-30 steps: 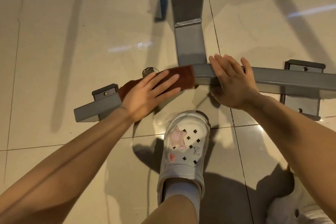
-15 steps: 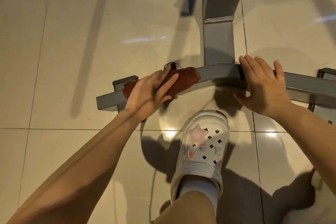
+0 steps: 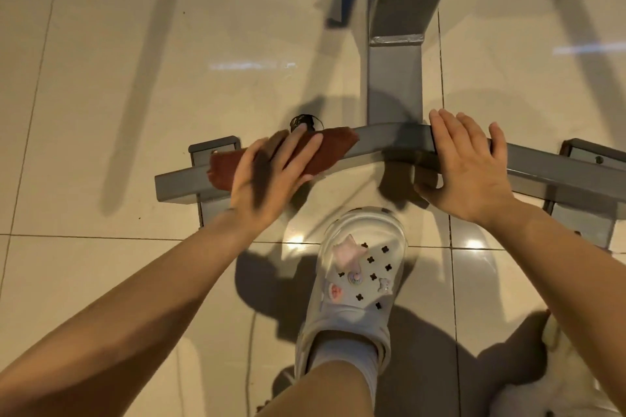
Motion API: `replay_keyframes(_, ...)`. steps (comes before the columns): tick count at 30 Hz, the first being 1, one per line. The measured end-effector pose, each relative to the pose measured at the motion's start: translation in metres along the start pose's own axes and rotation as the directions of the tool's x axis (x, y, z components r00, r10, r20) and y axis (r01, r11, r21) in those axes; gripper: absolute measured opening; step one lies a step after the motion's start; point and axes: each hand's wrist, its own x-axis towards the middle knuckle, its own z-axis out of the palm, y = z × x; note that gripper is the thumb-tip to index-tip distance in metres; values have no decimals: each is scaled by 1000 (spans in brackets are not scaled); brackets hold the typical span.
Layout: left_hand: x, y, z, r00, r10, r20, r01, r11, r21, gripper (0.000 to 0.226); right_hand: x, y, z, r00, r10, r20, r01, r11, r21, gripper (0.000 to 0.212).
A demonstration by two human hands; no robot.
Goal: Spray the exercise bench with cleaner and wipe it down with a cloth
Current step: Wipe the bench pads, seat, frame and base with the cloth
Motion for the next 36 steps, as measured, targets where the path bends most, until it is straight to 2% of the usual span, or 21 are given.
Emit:
replay_keyframes(3, 52, 58, 3, 998, 60, -35, -63, 992, -108, 54, 0, 1, -2, 1000, -6, -3, 6, 1000, 3, 109)
replay_keyframes(6, 79, 87, -1, 998, 25, -54, -33, 986, -162, 55, 1, 1, -2, 1000, -19, -9, 20, 1000, 18, 113)
replay_keyframes(12, 58, 59, 4, 994, 95, -53, -101, 986, -130, 52, -1, 3, -5, 1000, -19, 16, 18, 999, 39, 111)
replay_keyframes(15, 13, 18, 5, 999, -5, -33, -2, 975, -222, 56, -1, 6, -6, 999, -36, 16, 35, 998, 43, 110)
replay_keyframes(19, -56, -44, -5, 990, -139, 33, 141, 985, -102, 49, -1, 6, -4, 999, -39, 11, 39, 999, 38, 111)
replay_keyframes(24, -58, -30, -7, 948, -309, 70, 316, 940, -130, 47, -1, 2, -4, 1000, -18, 10, 18, 999, 27, 107)
replay_keyframes(25, -47, -18, -8, 953, -297, 65, 304, 943, -137, 48, 0, 1, -7, 1000, -4, 27, 3, 999, 35, 106)
replay_keyframes(28, 3, 36, -6, 989, -145, 18, 146, 978, -151, 48, 3, -1, -10, 998, 31, 53, -38, 992, 121, 101)
replay_keyframes(32, 75, 120, -14, 999, 13, 43, -2, 973, -232, 48, -18, -2, -11, 983, 155, -98, -113, 932, 344, 93)
replay_keyframes(34, 90, 146, -19, 987, 122, 102, -86, 951, -298, 49, -43, 2, -12, 967, 212, -142, -148, 919, 365, 92)
replay_keyframes(36, 94, 156, -25, 980, 183, 82, -143, 925, -352, 48, -67, 7, -19, 967, 219, -129, -162, 922, 352, 92)
